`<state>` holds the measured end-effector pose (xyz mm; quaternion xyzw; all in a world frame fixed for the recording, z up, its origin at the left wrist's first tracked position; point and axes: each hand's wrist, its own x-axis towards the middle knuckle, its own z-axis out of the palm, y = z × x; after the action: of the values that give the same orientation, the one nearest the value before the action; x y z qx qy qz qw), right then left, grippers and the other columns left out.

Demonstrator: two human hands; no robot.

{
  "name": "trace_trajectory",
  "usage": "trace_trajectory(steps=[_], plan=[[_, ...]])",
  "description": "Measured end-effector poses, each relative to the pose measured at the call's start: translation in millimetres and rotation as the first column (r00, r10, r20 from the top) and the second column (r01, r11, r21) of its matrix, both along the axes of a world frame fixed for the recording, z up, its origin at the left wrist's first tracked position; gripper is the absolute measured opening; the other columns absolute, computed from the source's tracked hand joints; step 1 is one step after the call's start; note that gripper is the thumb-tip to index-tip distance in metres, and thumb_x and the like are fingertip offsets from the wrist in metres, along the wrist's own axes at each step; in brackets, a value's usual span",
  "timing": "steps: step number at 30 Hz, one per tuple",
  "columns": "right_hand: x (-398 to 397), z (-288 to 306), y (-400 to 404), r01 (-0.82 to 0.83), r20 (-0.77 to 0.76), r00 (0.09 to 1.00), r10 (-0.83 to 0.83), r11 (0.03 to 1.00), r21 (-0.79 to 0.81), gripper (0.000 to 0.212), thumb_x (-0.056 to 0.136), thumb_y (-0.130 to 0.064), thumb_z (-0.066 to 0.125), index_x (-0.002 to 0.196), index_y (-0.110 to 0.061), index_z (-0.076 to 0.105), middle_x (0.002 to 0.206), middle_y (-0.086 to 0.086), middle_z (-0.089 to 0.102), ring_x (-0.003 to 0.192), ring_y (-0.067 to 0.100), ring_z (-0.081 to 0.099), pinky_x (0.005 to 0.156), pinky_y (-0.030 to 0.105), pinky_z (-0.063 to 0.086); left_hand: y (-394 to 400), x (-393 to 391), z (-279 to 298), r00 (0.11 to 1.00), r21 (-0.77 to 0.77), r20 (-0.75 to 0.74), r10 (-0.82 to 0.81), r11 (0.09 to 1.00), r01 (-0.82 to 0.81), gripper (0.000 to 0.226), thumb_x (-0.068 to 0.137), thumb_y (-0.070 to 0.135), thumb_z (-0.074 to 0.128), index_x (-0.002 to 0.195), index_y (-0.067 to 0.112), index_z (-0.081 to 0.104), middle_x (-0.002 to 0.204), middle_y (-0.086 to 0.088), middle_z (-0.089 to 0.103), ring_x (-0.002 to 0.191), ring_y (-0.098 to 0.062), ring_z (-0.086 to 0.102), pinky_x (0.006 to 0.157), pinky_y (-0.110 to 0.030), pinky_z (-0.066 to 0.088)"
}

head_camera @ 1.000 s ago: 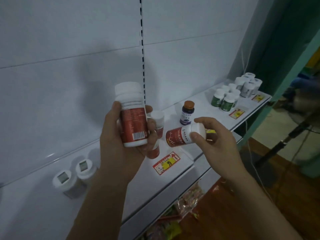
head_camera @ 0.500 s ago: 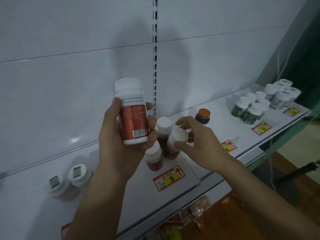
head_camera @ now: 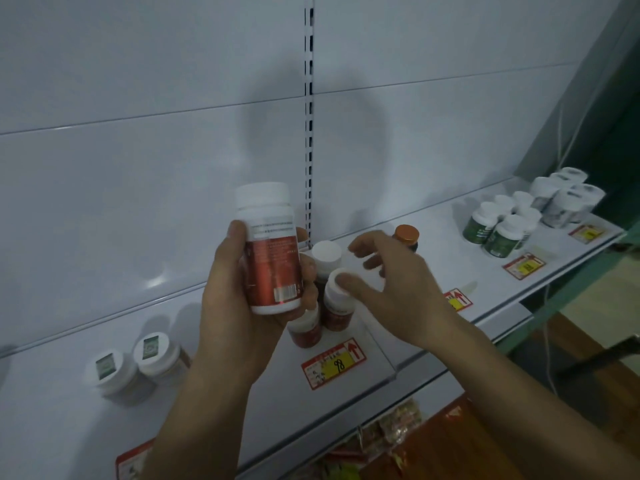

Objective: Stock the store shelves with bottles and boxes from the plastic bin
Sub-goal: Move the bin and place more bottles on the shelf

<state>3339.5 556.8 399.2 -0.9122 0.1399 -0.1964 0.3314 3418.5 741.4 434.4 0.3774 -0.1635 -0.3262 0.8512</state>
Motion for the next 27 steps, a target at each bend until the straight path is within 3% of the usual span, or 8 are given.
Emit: trace_trajectory(steps=[4, 9, 14, 17, 20, 22, 24, 27], plan=[[-5, 68, 6, -0.205, 0.186, 0.966, 0.182, 0.972, 0.113, 0.038, 0.093, -0.056, 0.056, 0.125, -0.036, 0.057, 0.112, -0.019, 0.061, 0.09, 0.007, 0.063, 0.069, 0.021, 0.05, -5, 3, -3, 0.975, 0.198, 0.222, 0.021, 0.978, -0.067, 0.065, 0.093, 0.058, 0.035, 0.095, 0.006, 0.074, 0.075, -0.025, 0.067, 0.055, -0.032, 0.061, 0.054, -0.033, 0.053], [24, 139, 3, -0.584, -0.075, 0.811, 0.581, 0.81, -0.046, 0.032, 0.101, -0.035, 0.056, 0.133, -0.031, 0.058, 0.115, -0.008, 0.062, 0.083, 0.011, 0.066, 0.069, 0.021, 0.052, -8, 8, 5, 0.948, 0.255, 0.319, -0.002, 0.963, -0.083, 0.057, 0.092, 0.057, 0.034, 0.086, 0.022, 0.079, 0.087, -0.024, 0.071, 0.065, -0.036, 0.064, 0.058, -0.036, 0.053], [66, 168, -12, -0.708, -0.276, 0.7, 0.658, 0.691, -0.148, 0.027, 0.097, -0.03, 0.064, 0.124, -0.028, 0.061, 0.112, -0.008, 0.065, 0.08, 0.007, 0.065, 0.066, 0.013, 0.047, -12, 24, 3, 0.856, 0.328, 0.502, 0.126, 0.888, -0.323, 0.061, 0.099, 0.05, 0.029, 0.093, 0.011, 0.075, 0.088, -0.025, 0.07, 0.076, -0.039, 0.067, 0.069, -0.036, 0.054], [87, 173, -17, -0.718, -0.358, 0.695, 0.624, 0.629, -0.298, 0.029, 0.094, -0.038, 0.064, 0.122, -0.037, 0.059, 0.112, -0.016, 0.063, 0.083, -0.002, 0.062, 0.068, 0.011, 0.045, -1, 39, -21, 0.659, 0.358, 0.73, 0.18, 0.722, -0.593, 0.045, 0.105, 0.034, 0.029, 0.109, 0.013, 0.068, 0.102, -0.005, 0.072, 0.099, -0.016, 0.068, 0.08, -0.028, 0.054], [109, 168, -24, -0.708, -0.38, 0.706, 0.598, 0.578, -0.405, 0.031, 0.093, -0.04, 0.064, 0.124, -0.037, 0.058, 0.111, -0.015, 0.062, 0.083, -0.001, 0.059, 0.073, 0.017, 0.045, 18, 48, -53, 0.526, 0.47, 0.851, -0.011, 0.466, -0.75, 0.036, 0.1, 0.022, 0.038, 0.127, 0.02, 0.061, 0.127, 0.005, 0.064, 0.118, -0.01, 0.058, 0.099, -0.024, 0.044], [123, 161, -27, -0.71, -0.389, 0.702, 0.596, 0.546, -0.443, 0.031, 0.094, -0.037, 0.065, 0.123, -0.035, 0.057, 0.106, -0.014, 0.061, 0.085, -0.002, 0.056, 0.077, 0.027, 0.047, 24, 55, -74, 0.567, 0.649, 0.757, -0.325, 0.27, -0.711, 0.048, 0.101, 0.022, 0.05, 0.148, 0.016, 0.041, 0.15, -0.003, 0.046, 0.137, -0.018, 0.043, 0.11, -0.023, 0.03], [138, 151, -29, -0.721, -0.424, 0.69, 0.587, 0.506, -0.473, 0.031, 0.093, -0.033, 0.066, 0.122, -0.035, 0.055, 0.105, -0.011, 0.06, 0.088, 0.005, 0.056, 0.081, 0.038, 0.05, 24, 63, -87, 0.597, 0.791, 0.512, -0.617, 0.067, -0.608, 0.08, 0.095, 0.037, 0.061, 0.158, 0.015, 0.016, 0.166, -0.005, 0.018, 0.151, -0.022, 0.019, 0.12, -0.038, 0.023], [158, 138, -29, -0.75, -0.488, 0.66, 0.571, 0.461, -0.474, 0.034, 0.09, -0.027, 0.067, 0.121, -0.032, 0.054, 0.108, -0.005, 0.058, 0.096, 0.02, 0.054, 0.088, 0.048, 0.049, 22, 78, -92, 0.586, 0.859, 0.29, -0.756, -0.065, -0.508, 0.111, 0.082, 0.054, 0.073, 0.16, 0.018, 0.002, 0.168, 0.0, -0.009, 0.155, -0.023, -0.007, 0.122, -0.058, 0.014]])
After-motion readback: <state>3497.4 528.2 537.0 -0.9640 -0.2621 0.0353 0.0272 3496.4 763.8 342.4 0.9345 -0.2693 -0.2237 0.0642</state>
